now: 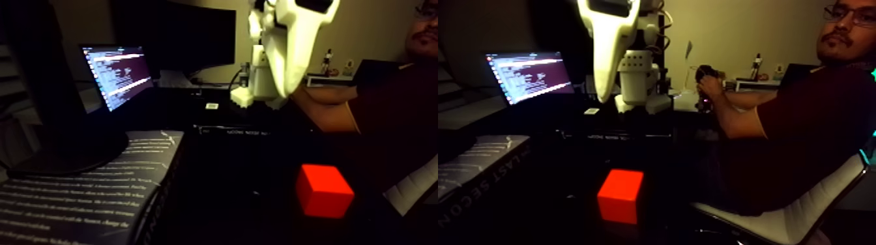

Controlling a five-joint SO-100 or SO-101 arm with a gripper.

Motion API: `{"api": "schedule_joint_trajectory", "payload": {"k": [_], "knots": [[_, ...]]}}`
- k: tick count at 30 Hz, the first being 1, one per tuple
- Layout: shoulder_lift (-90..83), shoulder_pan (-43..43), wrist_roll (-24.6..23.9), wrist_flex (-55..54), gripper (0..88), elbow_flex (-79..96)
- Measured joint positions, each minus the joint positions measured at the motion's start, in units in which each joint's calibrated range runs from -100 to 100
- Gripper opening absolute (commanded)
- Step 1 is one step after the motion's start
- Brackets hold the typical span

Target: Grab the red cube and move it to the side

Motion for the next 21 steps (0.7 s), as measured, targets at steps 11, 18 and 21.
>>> {"api": "schedule_joint_trajectory", "payload": {"k": [11,18,21], "knots": [[20.8,0.8,-0.3,0.0,1.1,-13.2],[25.8,1.5,-0.8,0.0,1.2,-15.8],[27.5,2.1,-1.4,0.0,1.2,-15.8]]}}
